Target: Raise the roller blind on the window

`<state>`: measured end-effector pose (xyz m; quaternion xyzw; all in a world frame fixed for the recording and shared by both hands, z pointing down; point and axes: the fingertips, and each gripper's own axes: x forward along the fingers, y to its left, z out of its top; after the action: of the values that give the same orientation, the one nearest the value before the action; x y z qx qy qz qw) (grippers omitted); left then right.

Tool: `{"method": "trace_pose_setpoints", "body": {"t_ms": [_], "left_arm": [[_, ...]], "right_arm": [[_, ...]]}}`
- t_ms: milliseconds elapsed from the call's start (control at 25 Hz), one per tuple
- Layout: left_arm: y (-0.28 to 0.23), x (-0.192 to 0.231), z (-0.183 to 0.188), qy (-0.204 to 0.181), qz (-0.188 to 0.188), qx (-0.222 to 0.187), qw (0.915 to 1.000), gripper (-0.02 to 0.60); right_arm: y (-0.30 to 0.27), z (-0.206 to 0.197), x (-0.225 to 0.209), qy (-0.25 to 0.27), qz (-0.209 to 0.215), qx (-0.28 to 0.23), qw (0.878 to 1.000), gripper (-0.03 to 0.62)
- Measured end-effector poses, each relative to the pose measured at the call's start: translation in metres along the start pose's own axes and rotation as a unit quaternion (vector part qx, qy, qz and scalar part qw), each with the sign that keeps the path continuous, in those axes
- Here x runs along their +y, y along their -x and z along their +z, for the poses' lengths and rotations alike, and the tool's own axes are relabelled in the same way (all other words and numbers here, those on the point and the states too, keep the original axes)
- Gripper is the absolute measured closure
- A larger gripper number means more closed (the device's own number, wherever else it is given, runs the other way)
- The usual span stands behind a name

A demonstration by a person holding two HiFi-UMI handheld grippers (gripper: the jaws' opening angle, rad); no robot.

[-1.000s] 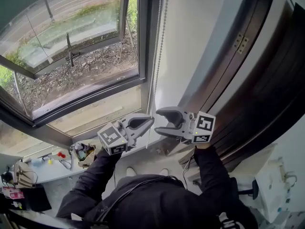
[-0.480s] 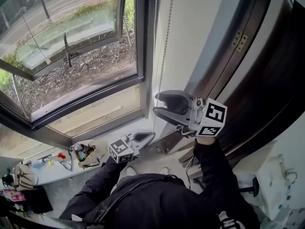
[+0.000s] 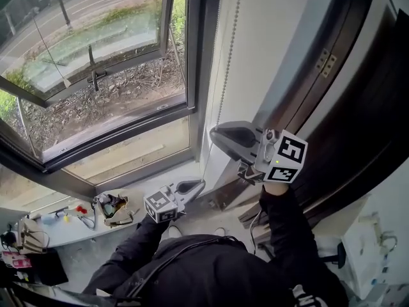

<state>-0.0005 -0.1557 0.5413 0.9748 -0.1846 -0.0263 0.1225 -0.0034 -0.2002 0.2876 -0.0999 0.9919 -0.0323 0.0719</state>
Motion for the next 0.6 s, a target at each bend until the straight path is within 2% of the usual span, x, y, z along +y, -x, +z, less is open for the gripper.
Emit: {"method": "trace_pose_setpoints", "body": {"t_ms": [120, 320, 440, 600], "left_arm": [[0.01, 0.01, 0.006, -0.005, 0.009, -0.007, 0.9999, 0.545], [0.025, 0.032, 0.057, 0.002, 0.056, -0.057, 0.9968, 0.538], [0.028, 0.035, 0.078, -0.012, 0.062, -0.076, 0.9951, 0.538], [0.025, 0.03, 0.089, -0.023, 0.055, -0.09, 0.9942, 0.538]], "right_arm": [[0.001, 0.0, 0.0, 0.017, -0.008, -0.002, 1.0, 0.588], [0.005, -0.021, -0.012, 0.028, -0.029, 0.018, 0.999, 0.588], [0.001, -0.059, -0.012, 0.004, -0.027, 0.046, 0.999, 0.588], [-0.003, -0.138, -0.006, -0.053, -0.019, 0.091, 0.994, 0.588]]}}
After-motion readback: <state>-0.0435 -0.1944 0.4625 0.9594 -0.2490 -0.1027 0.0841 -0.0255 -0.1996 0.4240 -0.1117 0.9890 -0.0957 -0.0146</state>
